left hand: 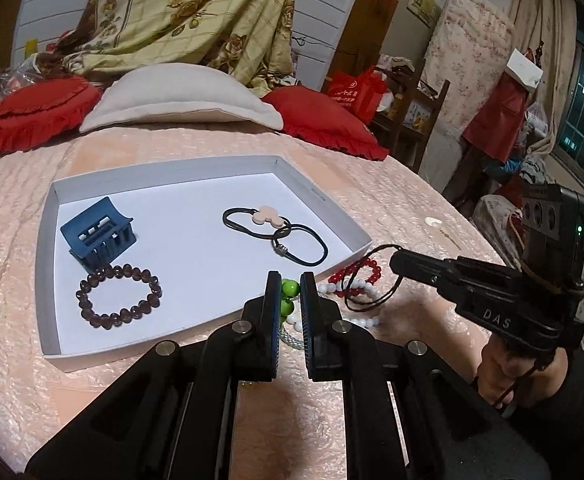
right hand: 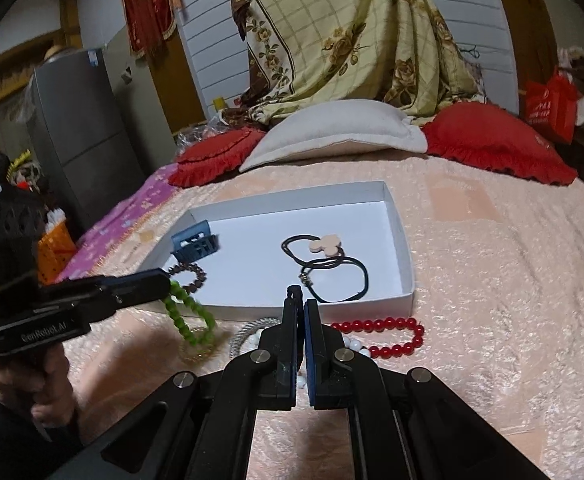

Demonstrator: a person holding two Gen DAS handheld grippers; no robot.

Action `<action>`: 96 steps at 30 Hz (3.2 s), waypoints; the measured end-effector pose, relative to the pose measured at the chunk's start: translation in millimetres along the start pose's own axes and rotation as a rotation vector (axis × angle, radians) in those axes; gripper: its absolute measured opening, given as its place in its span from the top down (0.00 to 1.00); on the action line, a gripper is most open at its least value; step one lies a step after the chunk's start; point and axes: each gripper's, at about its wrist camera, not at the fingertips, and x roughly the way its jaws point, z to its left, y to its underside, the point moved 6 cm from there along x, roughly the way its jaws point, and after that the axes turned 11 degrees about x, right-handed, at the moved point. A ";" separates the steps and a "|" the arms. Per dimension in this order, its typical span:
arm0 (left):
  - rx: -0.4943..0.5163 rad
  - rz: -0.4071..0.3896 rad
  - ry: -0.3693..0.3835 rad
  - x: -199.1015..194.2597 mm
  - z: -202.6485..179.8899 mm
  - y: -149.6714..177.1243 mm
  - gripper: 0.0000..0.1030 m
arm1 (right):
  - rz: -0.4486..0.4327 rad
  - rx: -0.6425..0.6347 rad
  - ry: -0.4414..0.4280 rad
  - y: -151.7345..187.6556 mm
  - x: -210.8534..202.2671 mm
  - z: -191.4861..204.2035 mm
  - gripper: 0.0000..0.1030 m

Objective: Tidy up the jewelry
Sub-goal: 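Lower the green bracelet into the tray and open the left gripper while the right places a black hair tie, then move both open grippers back out of the tray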

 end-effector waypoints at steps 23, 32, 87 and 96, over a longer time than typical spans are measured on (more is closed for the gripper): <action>-0.056 -0.055 0.019 -12.9 10.8 -9.3 0.92 | -0.034 -0.030 -0.002 -12.4 4.1 6.1 0.97; -0.117 -0.113 0.001 -7.7 36.8 -61.2 0.92 | -0.081 -0.036 -0.028 -45.6 10.7 9.0 0.97; -0.251 -0.003 -0.242 38.0 122.4 -51.3 0.64 | -0.001 0.179 0.009 -89.7 75.6 -29.0 0.67; -0.187 -0.037 -0.158 -25.9 63.9 1.9 0.56 | 0.006 0.110 -0.007 -19.7 1.5 -28.6 0.67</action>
